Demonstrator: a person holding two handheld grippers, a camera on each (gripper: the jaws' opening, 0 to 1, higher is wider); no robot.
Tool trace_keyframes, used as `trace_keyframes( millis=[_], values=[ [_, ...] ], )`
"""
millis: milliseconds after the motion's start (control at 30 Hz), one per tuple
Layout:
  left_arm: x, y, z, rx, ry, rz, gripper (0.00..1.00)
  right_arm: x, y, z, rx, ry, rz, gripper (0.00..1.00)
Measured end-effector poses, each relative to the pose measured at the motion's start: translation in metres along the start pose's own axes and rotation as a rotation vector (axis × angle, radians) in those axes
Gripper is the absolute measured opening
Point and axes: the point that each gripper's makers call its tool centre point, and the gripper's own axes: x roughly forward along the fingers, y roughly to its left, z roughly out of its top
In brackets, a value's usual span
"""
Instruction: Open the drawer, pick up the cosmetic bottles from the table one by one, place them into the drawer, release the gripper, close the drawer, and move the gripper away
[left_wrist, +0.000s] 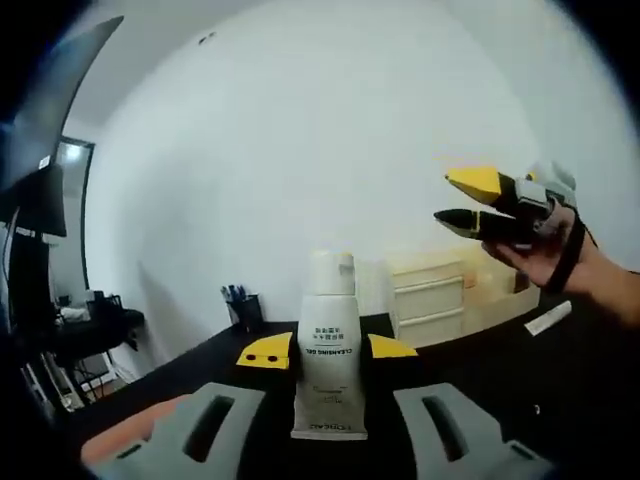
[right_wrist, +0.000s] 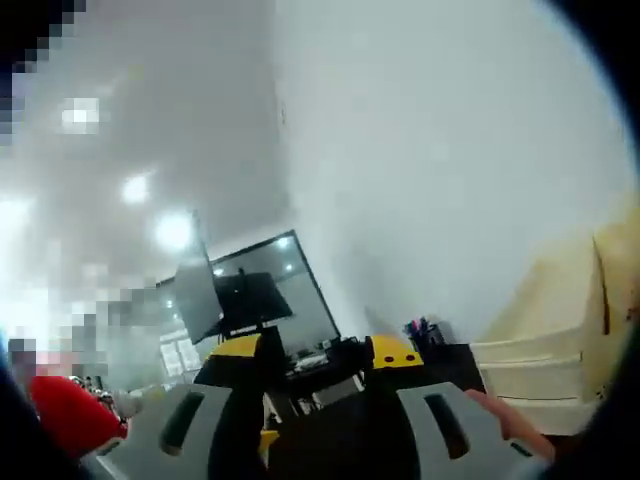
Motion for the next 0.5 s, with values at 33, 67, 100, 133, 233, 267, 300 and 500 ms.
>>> trace_keyframes(
  millis=[33,67,100,133,233,267,300,500],
  values=[
    [0.001,0.001,-0.001,-0.001,0.002,-0.001,0.21,0.0,-0.001,0.001,0.009,-0.006,-0.004,0.36],
    [0.004,0.004,-0.002,-0.003,0.005,-0.002,0.21,-0.001,-0.003,0.004,0.028,-0.023,-0.012,0.36],
    [0.005,0.005,-0.003,-0.005,0.007,-0.002,0.21,-0.002,-0.005,0.007,0.052,-0.04,-0.011,0.36],
    [0.006,0.006,-0.004,-0.008,0.01,-0.004,0.21,-0.002,-0.007,0.009,0.068,-0.049,-0.015,0.37],
    [0.01,0.008,-0.009,-0.016,0.015,-0.007,0.21,-0.004,-0.016,0.02,0.103,-0.104,-0.033,0.47],
    [0.011,0.007,-0.01,-0.016,0.016,-0.007,0.21,-0.004,-0.018,0.02,0.115,-0.112,-0.037,0.48],
    [0.013,0.007,-0.012,-0.015,0.019,-0.007,0.21,-0.005,-0.021,0.022,0.131,-0.125,-0.051,0.49],
    [0.025,0.006,-0.023,-0.026,0.033,-0.014,0.21,-0.009,-0.038,0.013,0.21,-0.162,-0.115,0.49]
  ],
)
